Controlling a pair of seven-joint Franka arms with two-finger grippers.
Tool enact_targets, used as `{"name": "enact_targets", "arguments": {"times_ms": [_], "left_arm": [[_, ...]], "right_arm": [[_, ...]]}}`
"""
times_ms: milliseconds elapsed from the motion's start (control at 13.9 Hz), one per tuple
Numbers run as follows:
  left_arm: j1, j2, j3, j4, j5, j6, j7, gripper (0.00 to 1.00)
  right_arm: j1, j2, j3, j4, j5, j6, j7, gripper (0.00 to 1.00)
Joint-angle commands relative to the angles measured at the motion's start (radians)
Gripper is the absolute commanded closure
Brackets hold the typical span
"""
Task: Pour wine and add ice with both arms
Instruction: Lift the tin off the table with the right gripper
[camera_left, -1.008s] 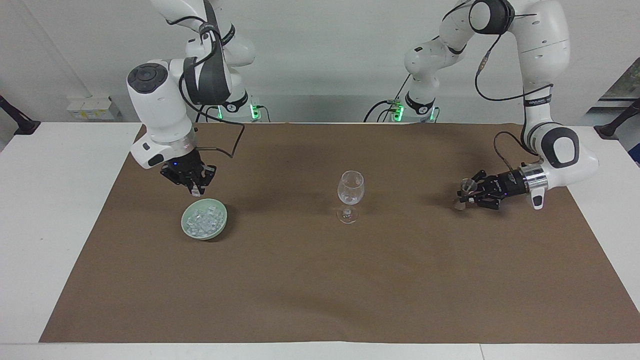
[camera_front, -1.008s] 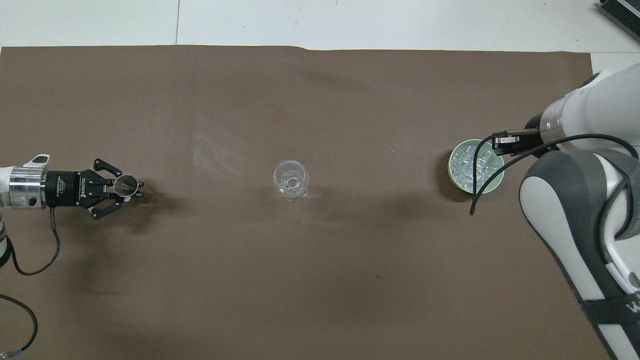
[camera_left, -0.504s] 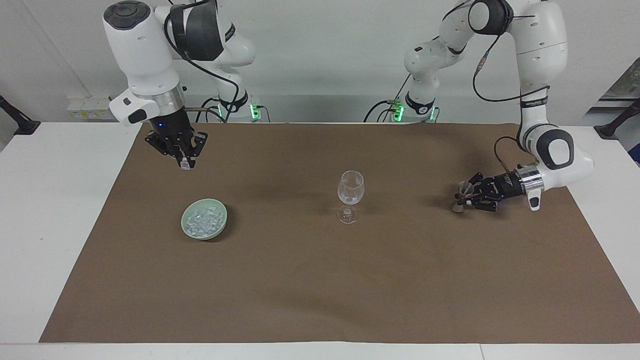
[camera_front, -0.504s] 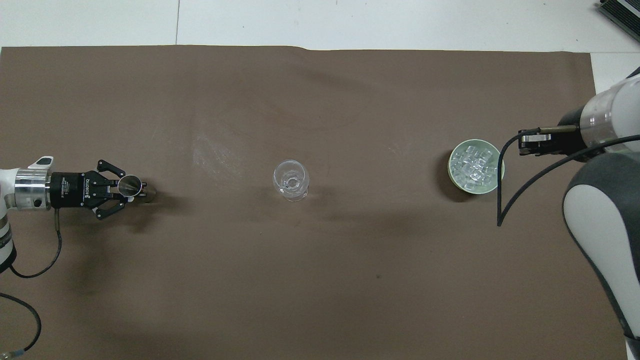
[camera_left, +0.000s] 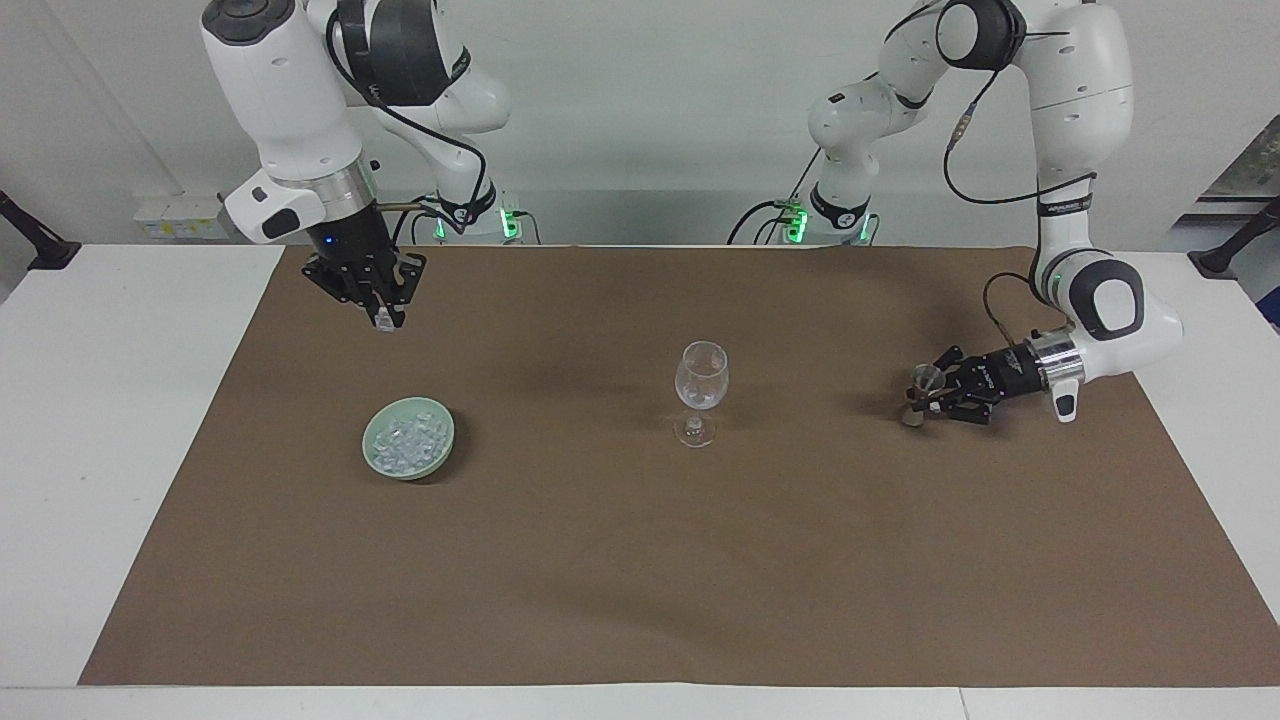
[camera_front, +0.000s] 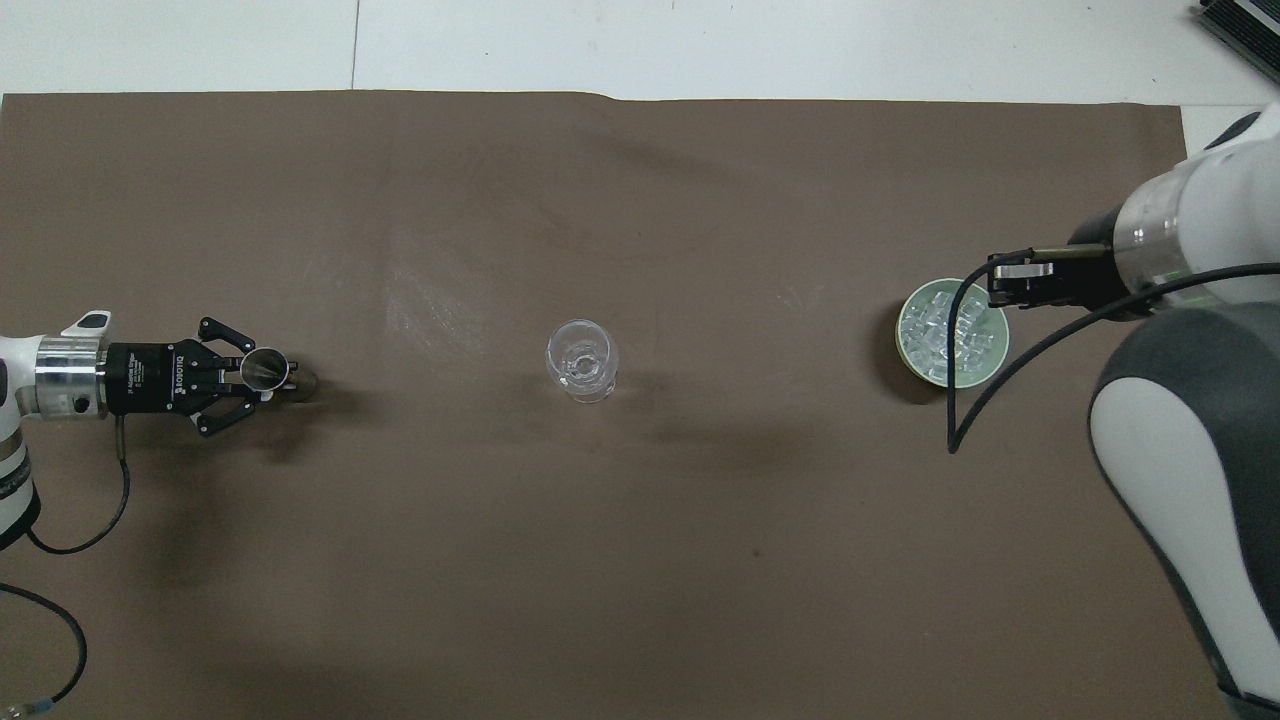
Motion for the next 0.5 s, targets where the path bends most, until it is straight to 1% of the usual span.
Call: {"name": "enact_targets", "arguments": {"times_ms": [0, 144, 216, 432], "left_arm": [[-0.017, -0.012, 0.004, -0.03, -0.026, 0.037, 0.023, 1.0], [-0.02, -0.012, 0.004, -0.031, -0.026, 0.04, 0.024, 1.0], [-0.02, -0.012, 0.004, -0.031, -0.026, 0.04, 0.025, 1.0], [-0.018, -0.008, 0.004, -0.033, -0.026, 0.036, 0.048, 1.0]], "right_arm": [[-0.012, 0.029, 0.07, 0.059, 0.0, -0.037, 0.052, 1.0], [-0.013, 0.042, 0.106, 0.09, -0.002, -0.059, 0.075, 1.0], [-0.012, 0.062, 0.12, 0.124, -0.003, -0.085, 0.09, 1.0], [-0.01, 0.153, 0.236, 0.222, -0.072, -0.103, 0.263, 1.0]]}}
